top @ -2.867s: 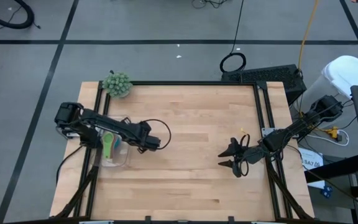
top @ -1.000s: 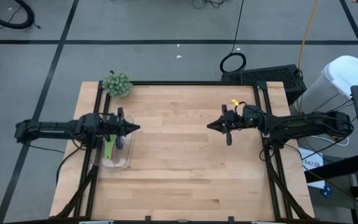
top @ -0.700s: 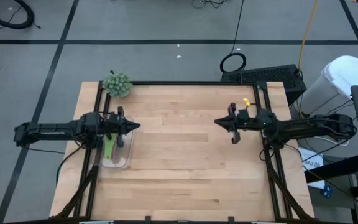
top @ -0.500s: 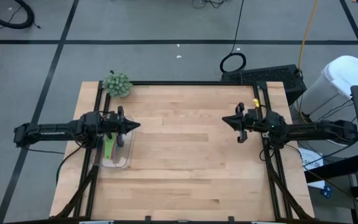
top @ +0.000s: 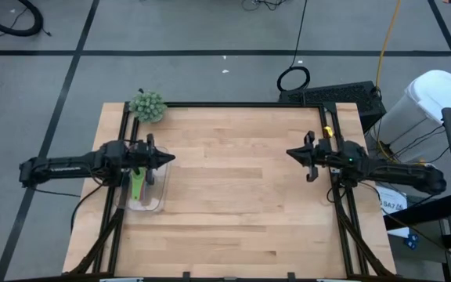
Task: Nest measuring cups in basket
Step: Return to Home Position
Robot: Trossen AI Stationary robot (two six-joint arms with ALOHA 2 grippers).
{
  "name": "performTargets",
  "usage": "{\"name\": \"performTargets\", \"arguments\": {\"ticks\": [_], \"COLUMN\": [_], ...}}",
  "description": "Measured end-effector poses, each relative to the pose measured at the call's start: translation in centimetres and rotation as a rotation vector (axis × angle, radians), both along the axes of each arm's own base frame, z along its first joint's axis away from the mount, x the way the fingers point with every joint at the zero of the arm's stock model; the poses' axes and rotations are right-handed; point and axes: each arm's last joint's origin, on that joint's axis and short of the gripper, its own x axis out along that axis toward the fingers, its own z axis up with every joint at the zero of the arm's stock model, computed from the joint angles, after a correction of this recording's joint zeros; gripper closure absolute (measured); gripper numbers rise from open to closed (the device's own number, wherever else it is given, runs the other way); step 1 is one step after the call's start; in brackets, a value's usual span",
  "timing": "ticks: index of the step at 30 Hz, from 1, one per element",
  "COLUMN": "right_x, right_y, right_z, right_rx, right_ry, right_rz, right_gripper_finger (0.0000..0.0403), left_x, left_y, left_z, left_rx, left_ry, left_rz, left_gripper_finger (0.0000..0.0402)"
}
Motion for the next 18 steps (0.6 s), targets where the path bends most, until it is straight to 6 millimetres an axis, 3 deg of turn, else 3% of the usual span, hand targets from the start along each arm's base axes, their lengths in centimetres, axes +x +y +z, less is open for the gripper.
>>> {"name": "performTargets", "arguments": {"ticks": [10, 18], "right_x": [-1.7, -1.7], "right_y": [0.4, 0.4], "right_z": [-0.3, -0.8], "right_rx": [0.025, 0.047], "right_ry": [0.002, 0.049], "right_rz": [-0.002, 0.002], "right_gripper_finger": [0.0403, 0.0403], "left_x": [-2.6, -2.5], "left_y": [-0.2, -0.4], "left_z": [-0.2, -0.4], "left_rx": [-0.041, -0.069], "left_ry": [-0.028, -0.009], "left_rz": [0.055, 0.033], "left_gripper_finger": [0.0400, 0.0400]}}
